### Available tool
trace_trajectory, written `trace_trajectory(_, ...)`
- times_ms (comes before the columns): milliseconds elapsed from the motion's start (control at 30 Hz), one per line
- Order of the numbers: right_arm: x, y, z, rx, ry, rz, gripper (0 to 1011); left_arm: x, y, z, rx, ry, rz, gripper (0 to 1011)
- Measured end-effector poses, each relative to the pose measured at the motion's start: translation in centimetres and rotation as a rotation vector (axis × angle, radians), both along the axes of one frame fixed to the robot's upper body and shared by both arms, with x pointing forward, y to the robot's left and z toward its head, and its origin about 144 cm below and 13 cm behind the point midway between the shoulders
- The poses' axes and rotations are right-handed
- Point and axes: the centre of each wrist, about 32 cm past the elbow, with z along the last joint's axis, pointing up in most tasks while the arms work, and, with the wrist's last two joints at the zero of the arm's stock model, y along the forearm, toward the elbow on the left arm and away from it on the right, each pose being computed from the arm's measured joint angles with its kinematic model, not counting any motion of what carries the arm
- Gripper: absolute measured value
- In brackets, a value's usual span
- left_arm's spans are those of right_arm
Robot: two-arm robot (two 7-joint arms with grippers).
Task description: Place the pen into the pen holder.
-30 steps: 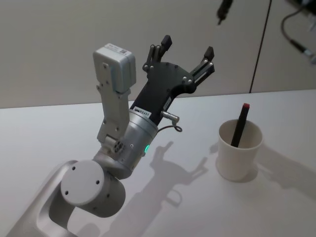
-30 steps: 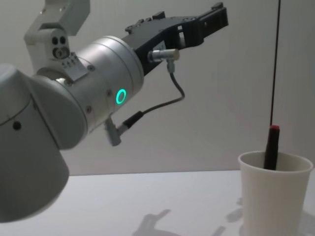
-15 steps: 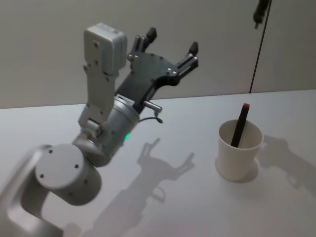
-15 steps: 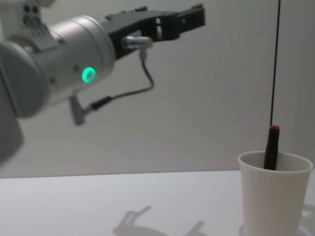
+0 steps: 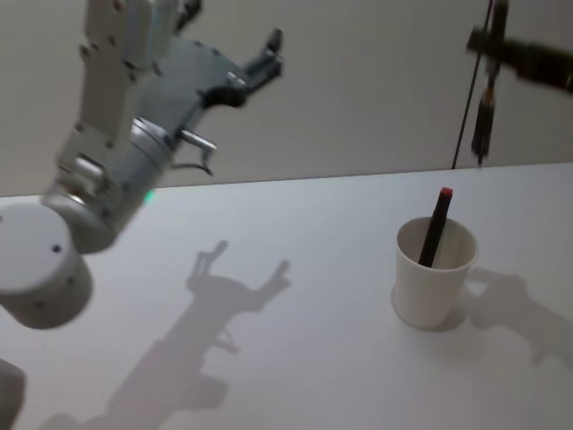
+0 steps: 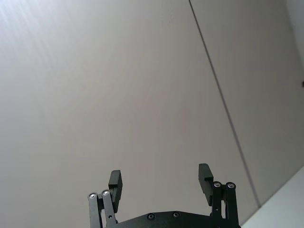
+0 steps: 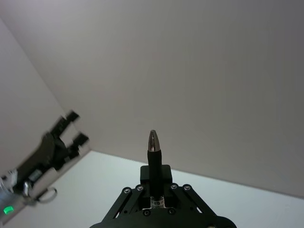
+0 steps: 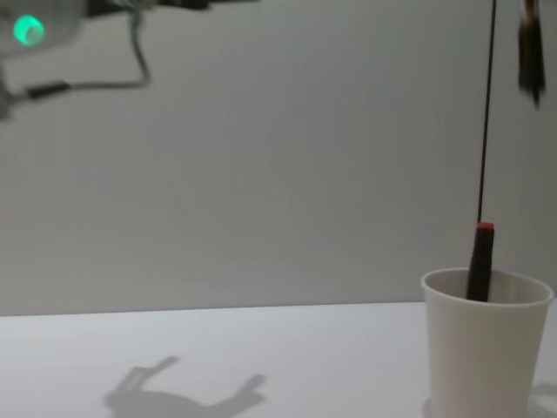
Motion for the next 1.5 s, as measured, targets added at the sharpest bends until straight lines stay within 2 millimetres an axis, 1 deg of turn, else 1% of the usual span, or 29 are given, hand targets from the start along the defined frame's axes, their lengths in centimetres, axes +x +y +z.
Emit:
trace_trajectory(33, -0.2, 0.1, -0.6, -0.021, 0.016, 0.003, 132, 0.0, 0.3, 0.3, 0.008, -0.007, 0.008, 1001)
trace_trajectory(67, -0.2, 0.1, -0.6, -0.021, 0.016, 0.003, 132, 0.0, 0.5, 0.6, 0.020, -0.010, 0.019, 1001)
trace_trajectory(133, -0.6, 0.3, -1.8, -0.061, 0.049, 0.011, 132, -0.1, 1.3, 1.5, 0.048, -0.025, 0.048, 1001)
trace_trajectory(167, -0.7, 0.4, -2.0, -0.070, 0.056, 0.013, 132, -0.2, 1.7, 2.0, 0.065, -0.034, 0.065, 1001)
trace_trajectory(400, -1.4, 0.9, -3.8, -0.144, 0.086, 0.025, 132, -0.4, 3.0, 3.6, 0.116, -0.060, 0.120, 1001)
trace_trajectory(500, -1.7, 1.1, -4.4, -0.173, 0.081, 0.025, 132, -0.5, 3.3, 3.9, 0.128, -0.065, 0.133, 1001)
trace_trajectory(733, -2.4, 1.6, -5.1, -0.224, 0.034, 0.016, 132, -0.7, 3.9, 4.8, 0.153, -0.079, 0.162, 1001)
trace_trajectory(967, -2.8, 2.1, -5.3, -0.263, -0.032, -0.008, 132, -0.8, 4.2, 5.2, 0.166, -0.087, 0.177, 1001)
trace_trajectory(1267, -3.2, 3.7, -5.9, -0.310, -0.153, -0.077, 132, -0.9, 4.4, 5.5, 0.174, -0.092, 0.188, 1001)
trace_trajectory(1500, -3.2, 4.8, -6.5, -0.336, -0.225, -0.111, 132, -0.9, 4.5, 5.6, 0.178, -0.093, 0.192, 1001)
